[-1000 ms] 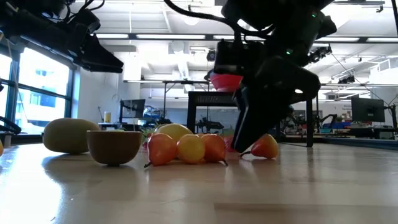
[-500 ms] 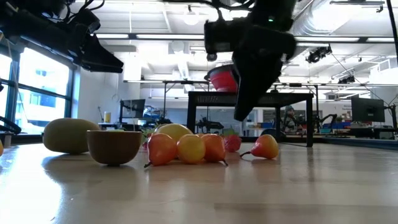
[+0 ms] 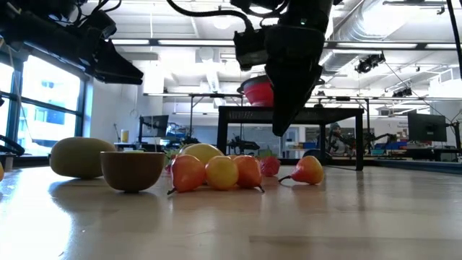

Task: Pick & Place Fruit
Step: Put the pear into the strainer on the shelf

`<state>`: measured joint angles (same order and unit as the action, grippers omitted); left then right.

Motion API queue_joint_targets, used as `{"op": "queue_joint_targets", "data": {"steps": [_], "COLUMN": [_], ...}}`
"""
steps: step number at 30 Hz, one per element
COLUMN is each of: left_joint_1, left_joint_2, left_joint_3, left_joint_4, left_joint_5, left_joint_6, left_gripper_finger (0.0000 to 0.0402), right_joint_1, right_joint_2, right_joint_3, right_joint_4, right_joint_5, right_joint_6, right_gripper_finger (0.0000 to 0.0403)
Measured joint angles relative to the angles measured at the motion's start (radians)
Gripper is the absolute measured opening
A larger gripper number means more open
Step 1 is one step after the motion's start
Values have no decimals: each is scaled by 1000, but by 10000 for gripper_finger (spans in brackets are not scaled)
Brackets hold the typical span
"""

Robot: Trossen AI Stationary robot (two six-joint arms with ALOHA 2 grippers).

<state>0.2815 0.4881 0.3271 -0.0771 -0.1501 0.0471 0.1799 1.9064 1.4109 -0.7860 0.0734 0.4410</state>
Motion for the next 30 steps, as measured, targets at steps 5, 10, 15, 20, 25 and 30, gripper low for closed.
{"op": "queue_joint_targets", "data": {"steps": [5,10,15,20,25,30], "left_joint_1": [0,0,0,0,0,0], "left_joint_2": [0,0,0,0,0,0], "left_joint_3": [0,0,0,0,0,0], "left_joint_4": [-1,-4,-10,-9,-9,-16], "left_joint_5": [1,2,2,2,1,0], "left_joint_6": [0,0,4,5,6,8], "left_gripper_finger": [337,337,337,337,337,337], "right_joint_1": [8,10,9,10,10,10], "right_joint_2": [34,82,95,96,96,96], "right_joint_3": [2,1,0,0,0,0], "right_joint_4": [12,14,15,22,20,28], "right_joint_5": [-2,-4,-31,-52,-53,-51], "right_joint_6": [-4,17,37,52,52,63], "right_gripper_finger": [144,144,144,144,144,144]}}
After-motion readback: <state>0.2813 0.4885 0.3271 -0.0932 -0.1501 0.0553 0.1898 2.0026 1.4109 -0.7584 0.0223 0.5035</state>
